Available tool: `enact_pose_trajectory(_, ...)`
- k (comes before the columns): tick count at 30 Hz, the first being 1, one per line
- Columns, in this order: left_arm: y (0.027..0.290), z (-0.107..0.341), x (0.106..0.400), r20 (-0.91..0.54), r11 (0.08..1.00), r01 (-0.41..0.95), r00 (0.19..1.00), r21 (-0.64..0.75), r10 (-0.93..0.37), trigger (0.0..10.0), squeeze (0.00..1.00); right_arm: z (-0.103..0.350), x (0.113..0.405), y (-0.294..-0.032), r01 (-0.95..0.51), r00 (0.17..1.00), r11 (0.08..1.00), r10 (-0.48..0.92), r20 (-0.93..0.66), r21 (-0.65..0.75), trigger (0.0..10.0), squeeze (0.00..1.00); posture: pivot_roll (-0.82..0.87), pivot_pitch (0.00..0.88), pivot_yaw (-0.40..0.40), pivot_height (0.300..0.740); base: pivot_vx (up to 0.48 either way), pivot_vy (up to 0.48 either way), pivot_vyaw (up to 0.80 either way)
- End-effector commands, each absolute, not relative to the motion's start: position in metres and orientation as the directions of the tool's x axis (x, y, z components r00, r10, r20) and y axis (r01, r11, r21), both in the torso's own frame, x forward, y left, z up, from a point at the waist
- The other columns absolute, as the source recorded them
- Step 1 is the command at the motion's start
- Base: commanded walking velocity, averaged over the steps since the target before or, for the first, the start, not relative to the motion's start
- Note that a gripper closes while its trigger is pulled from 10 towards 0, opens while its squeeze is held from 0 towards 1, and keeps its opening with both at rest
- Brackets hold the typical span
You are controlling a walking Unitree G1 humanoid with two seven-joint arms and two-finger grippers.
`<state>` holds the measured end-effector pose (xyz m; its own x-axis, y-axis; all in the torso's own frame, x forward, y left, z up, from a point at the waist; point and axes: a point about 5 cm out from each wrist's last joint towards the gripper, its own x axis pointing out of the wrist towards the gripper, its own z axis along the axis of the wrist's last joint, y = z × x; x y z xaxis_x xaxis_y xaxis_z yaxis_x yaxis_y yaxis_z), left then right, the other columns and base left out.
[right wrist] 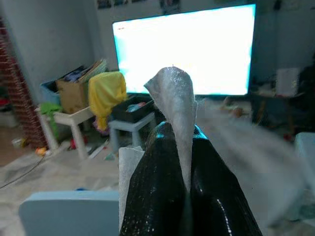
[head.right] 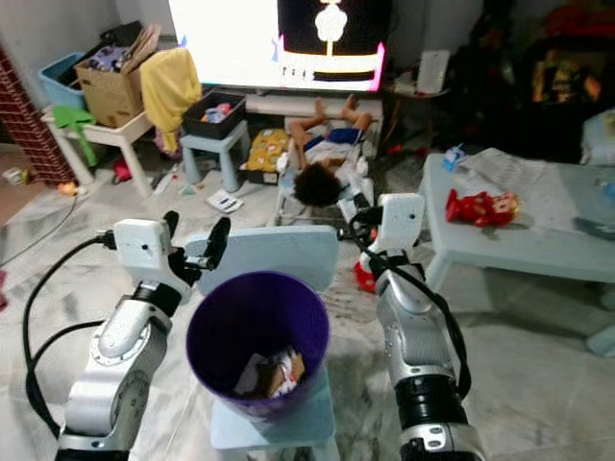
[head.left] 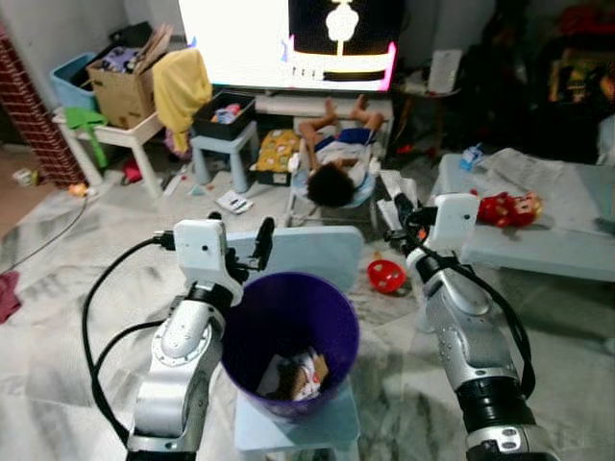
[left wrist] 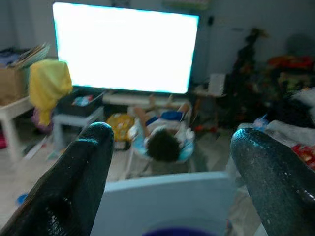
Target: Picking trash to rubbish bin
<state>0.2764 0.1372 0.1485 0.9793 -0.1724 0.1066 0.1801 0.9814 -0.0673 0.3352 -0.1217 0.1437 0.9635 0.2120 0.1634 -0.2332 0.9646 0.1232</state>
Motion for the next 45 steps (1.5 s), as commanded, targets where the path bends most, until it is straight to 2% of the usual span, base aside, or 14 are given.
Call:
enact_pose_trajectory(1, 0.140, 0.145, 0.276, 0.089, 0.983, 0.171, 0.982, -0.059, -0.166, 10.0, 0.00, 0.146, 0.335, -0.115, -0.260, 0.956, 0.959, 0.239, 0.168, 0.115, 0.0, 0.00, 0.09, 0.021, -0.013, 0.740, 0.000, 0.000, 0.00)
enact_pose_trajectory(12, 0.146, 0.124, 0.271, 0.019, 0.987, 0.153, 0.988, -0.040, -0.152, 10.0, 0.00, 0.143, 0.335, -0.111, -0.276, 0.954, 0.954, 0.258, 0.153, 0.116, 0.0, 0.00, 0.09, 0.026, -0.019, 0.740, 0.000, 0.000, 0.00)
enact_pose_trajectory(18, 0.150, 0.099, 0.260, -0.068, 0.985, 0.166, 0.983, -0.037, -0.168, 10.0, 0.00, 0.127, 0.338, -0.092, -0.355, 0.934, 0.928, 0.348, 0.081, 0.108, 0.0, 0.00, 0.10, 0.027, -0.024, 0.740, 0.000, 0.000, 0.00)
enact_pose_trajectory(24, 0.159, 0.078, 0.237, -0.125, 0.977, 0.214, 0.969, -0.016, -0.214, 10.0, 0.00, 0.089, 0.337, -0.066, -0.442, 0.889, 0.892, 0.449, -0.086, 0.091, 0.0, 0.00, 0.14, 0.030, -0.026, 0.740, 0.000, 0.000, 0.00)
enact_pose_trajectory(29, 0.171, 0.066, 0.212, -0.165, 0.971, 0.236, 0.958, -0.021, -0.237, 10.0, 0.00, 0.054, 0.322, -0.046, -0.502, 0.819, 0.856, 0.517, -0.251, 0.125, 0.0, 0.00, 0.18, 0.038, -0.033, 0.740, 0.000, 0.000, 0.00)
enact_pose_trajectory(35, 0.176, 0.057, 0.198, -0.202, 0.970, 0.244, 0.949, -0.011, -0.241, 10.0, 0.00, 0.020, 0.302, -0.040, -0.516, 0.744, 0.849, 0.508, -0.434, 0.111, 0.0, 0.00, 0.20, 0.046, -0.036, 0.740, 0.000, 0.000, 0.00)
enact_pose_trajectory(39, 0.176, 0.057, 0.196, -0.202, 0.967, 0.253, 0.947, -0.016, -0.251, 10.0, 0.00, 0.010, 0.295, -0.041, -0.518, 0.720, 0.852, 0.482, -0.500, 0.077, 0.0, 0.00, 0.20, 0.048, -0.035, 0.740, 0.000, 0.000, 0.00)
enact_pose_trajectory(40, 0.175, 0.057, 0.195, -0.206, 0.964, 0.266, 0.942, -0.018, -0.264, 10.0, 0.00, 0.007, 0.293, -0.041, -0.538, 0.708, 0.842, 0.483, -0.515, 0.050, 1.8, 0.00, 0.20, 0.050, -0.035, 0.740, 0.000, 0.000, 0.00)
enact_pose_trajectory(41, 0.174, 0.056, 0.195, -0.207, 0.964, 0.266, 0.942, -0.019, -0.265, 10.0, 0.00, 0.006, 0.291, -0.040, -0.537, 0.703, 0.842, 0.483, -0.522, 0.055, 4.7, 0.00, 0.20, 0.050, -0.033, 0.740, 0.000, 0.000, 0.00)
enact_pose_trajectory(42, 0.174, 0.056, 0.195, -0.207, 0.964, 0.266, 0.942, -0.019, -0.265, 10.0, 0.00, 0.006, 0.291, -0.040, -0.537, 0.703, 0.842, 0.483, -0.522, 0.055, 4.7, 0.00, 0.20, 0.050, -0.033, 0.740, 0.000, 0.000, 0.00)
enact_pose_trajectory(43, 0.174, 0.056, 0.195, -0.207, 0.963, 0.269, 0.941, -0.021, -0.267, 10.0, 0.00, 0.004, 0.290, -0.039, -0.536, 0.698, 0.842, 0.484, -0.529, 0.063, 10.0, 1.00, 0.20, 0.051, -0.032, 0.740, 0.000, 0.000, 0.00)
enact_pose_trajectory(45, 0.174, 0.055, 0.194, -0.214, 0.961, 0.277, 0.937, -0.024, -0.275, 10.0, 0.00, 0.003, 0.288, -0.038, -0.540, 0.691, 0.838, 0.491, -0.531, 0.072, 10.0, 1.00, 0.20, 0.052, -0.031, 0.740, 0.000, 0.000, 0.00)
